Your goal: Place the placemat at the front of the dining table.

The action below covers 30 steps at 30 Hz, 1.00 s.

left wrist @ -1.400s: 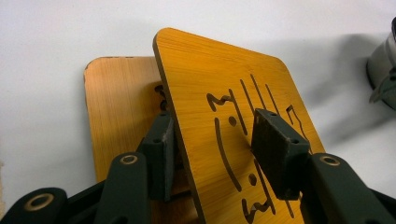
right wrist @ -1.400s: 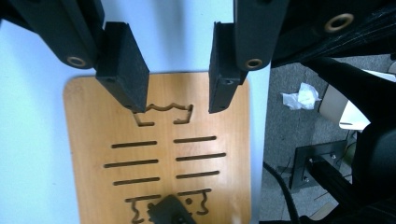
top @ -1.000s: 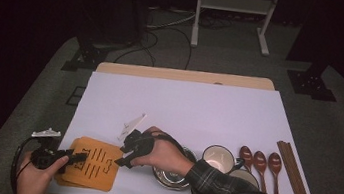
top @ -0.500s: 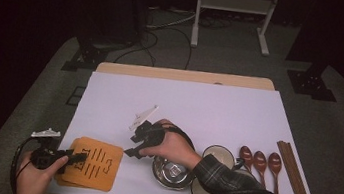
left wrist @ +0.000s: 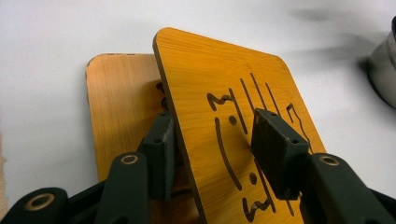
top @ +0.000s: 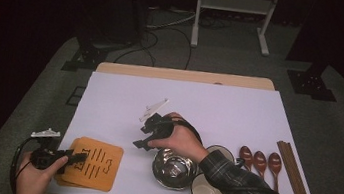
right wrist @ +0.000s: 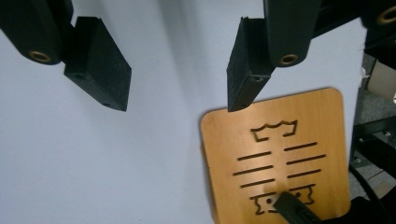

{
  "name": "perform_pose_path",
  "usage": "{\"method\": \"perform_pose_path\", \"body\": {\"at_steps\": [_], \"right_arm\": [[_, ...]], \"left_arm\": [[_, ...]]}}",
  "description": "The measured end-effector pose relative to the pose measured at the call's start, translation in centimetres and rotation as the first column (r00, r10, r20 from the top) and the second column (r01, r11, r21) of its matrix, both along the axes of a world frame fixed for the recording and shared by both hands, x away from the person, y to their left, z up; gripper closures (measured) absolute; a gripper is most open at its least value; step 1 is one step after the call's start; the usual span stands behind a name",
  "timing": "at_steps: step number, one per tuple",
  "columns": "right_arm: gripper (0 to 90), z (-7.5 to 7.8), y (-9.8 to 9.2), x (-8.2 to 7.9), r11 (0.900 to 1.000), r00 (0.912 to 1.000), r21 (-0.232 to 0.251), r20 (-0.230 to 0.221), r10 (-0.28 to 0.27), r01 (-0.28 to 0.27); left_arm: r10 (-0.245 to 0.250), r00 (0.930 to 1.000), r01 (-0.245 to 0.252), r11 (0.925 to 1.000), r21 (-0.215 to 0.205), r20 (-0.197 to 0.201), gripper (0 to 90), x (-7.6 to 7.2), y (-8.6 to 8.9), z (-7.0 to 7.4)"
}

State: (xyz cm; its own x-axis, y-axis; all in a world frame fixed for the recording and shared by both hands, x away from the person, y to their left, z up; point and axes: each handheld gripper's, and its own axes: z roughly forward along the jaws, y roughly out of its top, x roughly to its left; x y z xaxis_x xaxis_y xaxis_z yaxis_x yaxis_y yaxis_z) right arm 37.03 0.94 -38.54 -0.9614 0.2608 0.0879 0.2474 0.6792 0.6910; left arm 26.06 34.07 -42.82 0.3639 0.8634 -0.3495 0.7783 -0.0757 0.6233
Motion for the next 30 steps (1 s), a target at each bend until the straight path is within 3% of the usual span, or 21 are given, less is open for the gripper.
{"method": "perform_pose_path", "body": {"at_steps": [15,30], "right_arm": [[37.2,-0.2,-2.4,2.5,0.997,0.9971,-0.005,0.028,-0.071,0.071],[35.9,0.1,-5.3,4.4,0.989,0.9878,-0.022,0.047,-0.148,0.149]], "left_arm": [[0.001,1.0,-0.001,1.0,-0.002,-0.002,50.9,0.0,0.0,0.0],[0.001,1.0,-0.001,1.0,-0.001,-0.002,50.9,0.0,0.0,0.0]]}}
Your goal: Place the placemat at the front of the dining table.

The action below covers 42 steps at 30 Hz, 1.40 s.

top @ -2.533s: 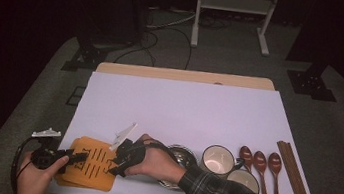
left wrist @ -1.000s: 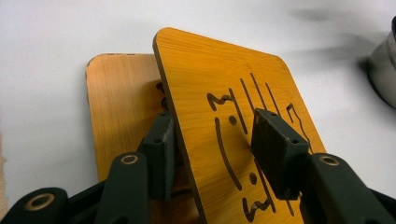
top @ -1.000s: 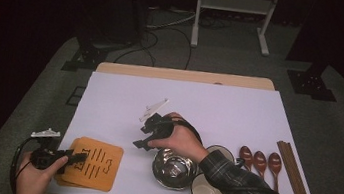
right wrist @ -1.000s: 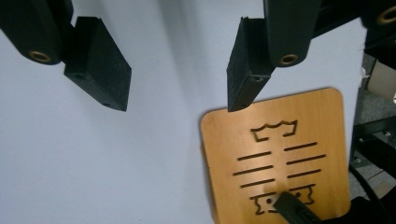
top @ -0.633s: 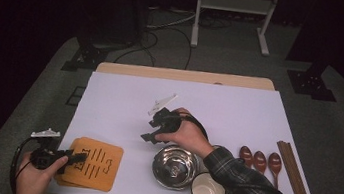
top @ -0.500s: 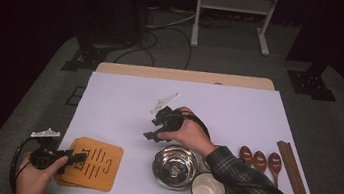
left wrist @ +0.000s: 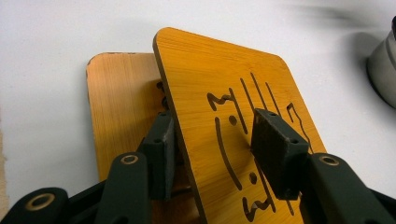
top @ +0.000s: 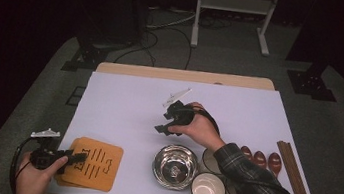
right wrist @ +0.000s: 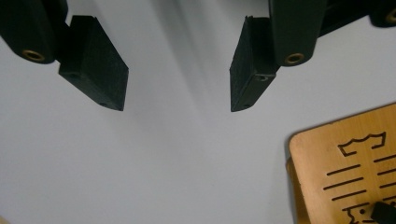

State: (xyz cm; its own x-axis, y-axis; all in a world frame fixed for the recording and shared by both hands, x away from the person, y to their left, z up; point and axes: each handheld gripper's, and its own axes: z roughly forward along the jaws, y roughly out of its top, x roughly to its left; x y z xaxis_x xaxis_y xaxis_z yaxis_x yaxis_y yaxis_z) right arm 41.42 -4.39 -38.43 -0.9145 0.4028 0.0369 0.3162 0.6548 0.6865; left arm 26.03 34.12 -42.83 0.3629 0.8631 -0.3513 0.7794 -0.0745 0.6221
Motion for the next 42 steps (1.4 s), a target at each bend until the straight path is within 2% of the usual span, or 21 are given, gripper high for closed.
{"method": "perform_pose_path", "body": {"at_steps": [13,22,30,42], "right_arm": [[32.6,-0.1,-3.4,1.3,0.998,0.9978,-0.022,-0.001,-0.067,0.067],[32.3,0.1,-6.6,2.2,0.99,0.9897,-0.007,0.006,-0.143,0.143],[31.7,-0.1,-9.7,3.0,0.979,0.9788,-0.004,0.017,-0.204,0.204],[30.8,-1.1,-13.9,4.3,0.953,0.9518,-0.013,0.046,-0.303,0.304]], "left_arm": [[0.001,1.0,-0.001,1.0,0.0,-0.002,50.9,0.0,0.0,0.0],[0.0,1.0,0.0,1.0,-0.003,-0.002,51.0,0.0,0.1,0.0],[0.002,1.0,-0.002,1.0,-0.004,-0.003,51.0,-0.1,0.1,0.0],[0.001,1.0,-0.001,1.0,-0.004,-0.004,51.1,-0.1,0.1,0.0]]}}
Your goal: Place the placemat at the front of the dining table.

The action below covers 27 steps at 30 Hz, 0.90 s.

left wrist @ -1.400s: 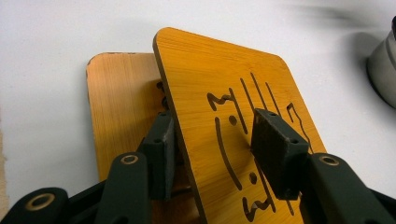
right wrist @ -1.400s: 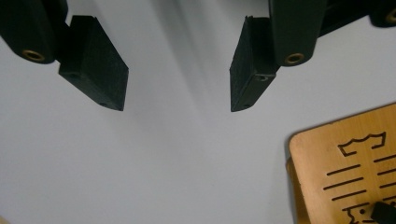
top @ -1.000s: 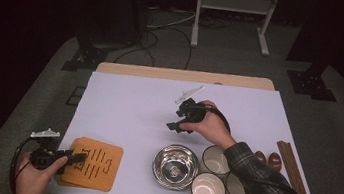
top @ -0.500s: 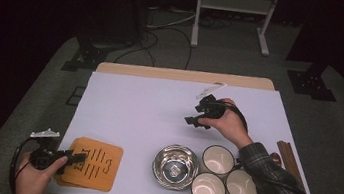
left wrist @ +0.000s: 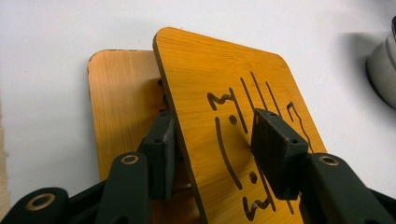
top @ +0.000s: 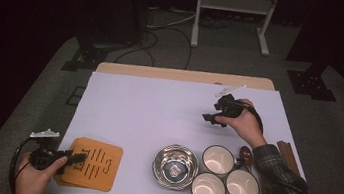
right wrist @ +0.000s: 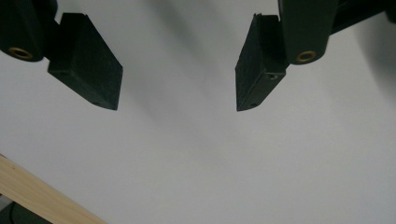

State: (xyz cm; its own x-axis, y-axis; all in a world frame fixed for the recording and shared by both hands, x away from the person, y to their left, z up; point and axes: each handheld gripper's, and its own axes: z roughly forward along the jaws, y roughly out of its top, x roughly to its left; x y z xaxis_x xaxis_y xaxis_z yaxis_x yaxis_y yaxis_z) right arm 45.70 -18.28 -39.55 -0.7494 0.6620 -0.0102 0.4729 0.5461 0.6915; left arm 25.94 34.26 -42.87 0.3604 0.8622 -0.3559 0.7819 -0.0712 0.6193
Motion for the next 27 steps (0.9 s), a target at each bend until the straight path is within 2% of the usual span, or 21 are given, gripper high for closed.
{"method": "perform_pose_path", "body": {"at_steps": [17,27], "right_arm": [[29.6,-2.0,-5.0,1.2,0.993,0.993,0.021,0.016,-0.117,0.117],[26.7,-3.7,-7.2,1.4,0.99,0.9902,0.025,0.004,-0.14,0.14]], "left_arm": [[0.003,1.0,-0.003,1.0,-0.001,-0.001,51.2,0.0,0.0,0.0],[0.005,1.0,-0.005,1.0,-0.002,-0.002,51.1,-0.1,0.0,0.0]]}}
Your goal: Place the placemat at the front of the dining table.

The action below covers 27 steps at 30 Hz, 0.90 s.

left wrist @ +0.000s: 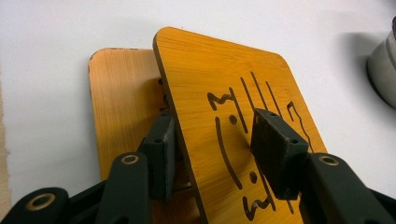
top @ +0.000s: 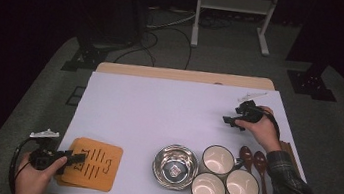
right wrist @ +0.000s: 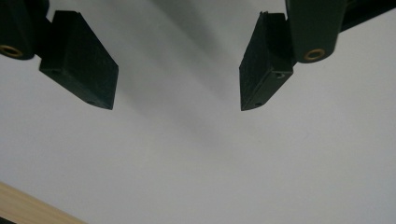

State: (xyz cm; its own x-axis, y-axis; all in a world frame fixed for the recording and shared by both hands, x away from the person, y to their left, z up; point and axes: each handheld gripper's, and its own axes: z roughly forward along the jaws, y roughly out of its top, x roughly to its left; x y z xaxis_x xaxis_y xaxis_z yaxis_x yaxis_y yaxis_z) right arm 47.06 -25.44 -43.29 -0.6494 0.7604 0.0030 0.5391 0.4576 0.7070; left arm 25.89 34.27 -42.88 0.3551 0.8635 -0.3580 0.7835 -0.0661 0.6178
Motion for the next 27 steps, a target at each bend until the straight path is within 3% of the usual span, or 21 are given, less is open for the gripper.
{"method": "perform_pose_path", "body": {"at_steps": [17,27], "right_arm": [[25.6,-2.6,-1.7,-0.6,1.0,0.9996,0.006,0.007,-0.026,0.026],[25.2,-3.0,-2.0,-0.8,0.999,0.999,0.043,0.035,-0.03,0.028]], "left_arm": [[0.0,1.0,0.0,1.0,0.003,-0.003,51.3,0.0,0.0,0.1],[0.001,1.0,-0.001,1.0,0.005,-0.006,51.9,0.0,0.0,0.2]]}}
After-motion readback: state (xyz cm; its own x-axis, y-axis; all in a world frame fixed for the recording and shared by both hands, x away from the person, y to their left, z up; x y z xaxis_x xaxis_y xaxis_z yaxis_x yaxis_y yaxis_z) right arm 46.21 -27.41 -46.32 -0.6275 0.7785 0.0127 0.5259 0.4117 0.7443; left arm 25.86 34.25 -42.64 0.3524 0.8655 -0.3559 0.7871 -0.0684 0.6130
